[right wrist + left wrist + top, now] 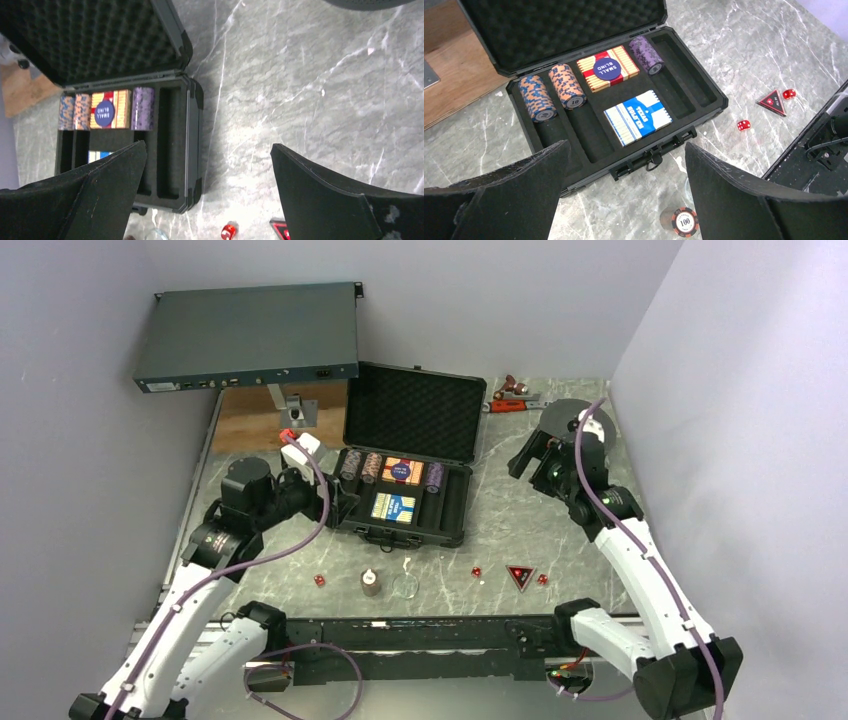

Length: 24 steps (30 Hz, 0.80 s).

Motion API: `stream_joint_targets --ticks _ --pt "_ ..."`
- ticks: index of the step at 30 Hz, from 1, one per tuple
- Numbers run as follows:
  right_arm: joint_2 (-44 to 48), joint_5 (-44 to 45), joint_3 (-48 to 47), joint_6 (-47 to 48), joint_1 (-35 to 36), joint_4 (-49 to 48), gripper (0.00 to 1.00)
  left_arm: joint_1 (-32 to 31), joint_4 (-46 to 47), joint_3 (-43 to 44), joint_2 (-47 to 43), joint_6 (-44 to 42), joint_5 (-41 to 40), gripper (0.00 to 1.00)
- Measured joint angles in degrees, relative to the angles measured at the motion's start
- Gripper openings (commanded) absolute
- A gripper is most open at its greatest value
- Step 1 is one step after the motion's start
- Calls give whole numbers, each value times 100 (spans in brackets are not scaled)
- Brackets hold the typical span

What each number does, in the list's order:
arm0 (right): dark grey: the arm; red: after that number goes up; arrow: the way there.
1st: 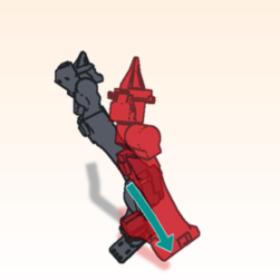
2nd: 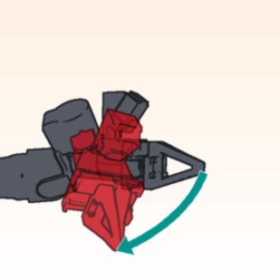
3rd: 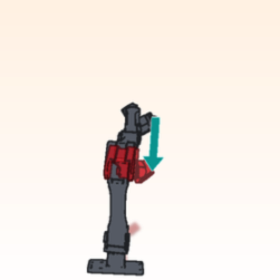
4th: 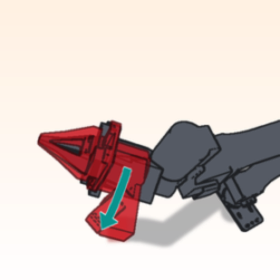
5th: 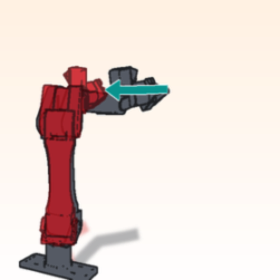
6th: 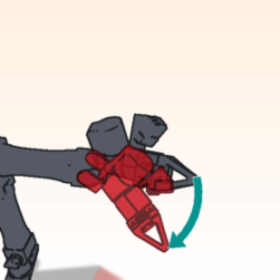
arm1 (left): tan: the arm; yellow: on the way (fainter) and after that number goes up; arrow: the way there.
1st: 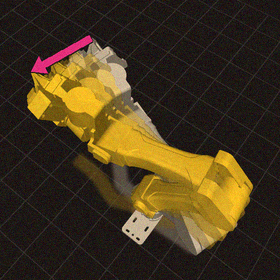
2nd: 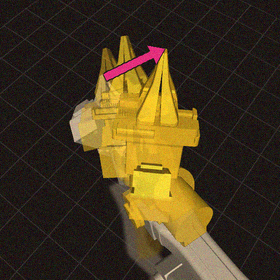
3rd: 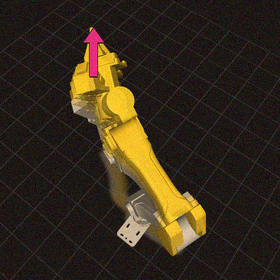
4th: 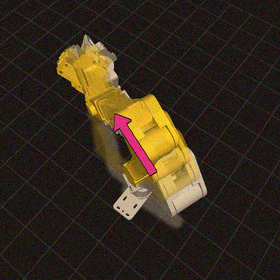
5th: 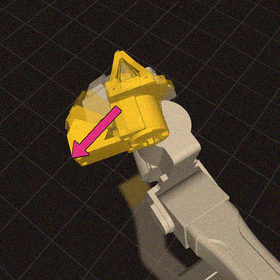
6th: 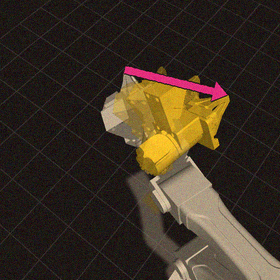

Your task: Pack up texas hold em set

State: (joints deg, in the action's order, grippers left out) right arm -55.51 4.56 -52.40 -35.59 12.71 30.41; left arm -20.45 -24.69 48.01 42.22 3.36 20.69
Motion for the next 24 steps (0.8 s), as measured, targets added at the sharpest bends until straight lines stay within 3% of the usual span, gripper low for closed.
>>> stream_joint_targets --ticks 6,24 --pt "-22 501 -236 -151 640 612 100 -221 2 0 20 -87 -55 87" --pt "-297 1054 -323 -623 1143 1847 99 -634 -20 -4 415 -122 -507 80"
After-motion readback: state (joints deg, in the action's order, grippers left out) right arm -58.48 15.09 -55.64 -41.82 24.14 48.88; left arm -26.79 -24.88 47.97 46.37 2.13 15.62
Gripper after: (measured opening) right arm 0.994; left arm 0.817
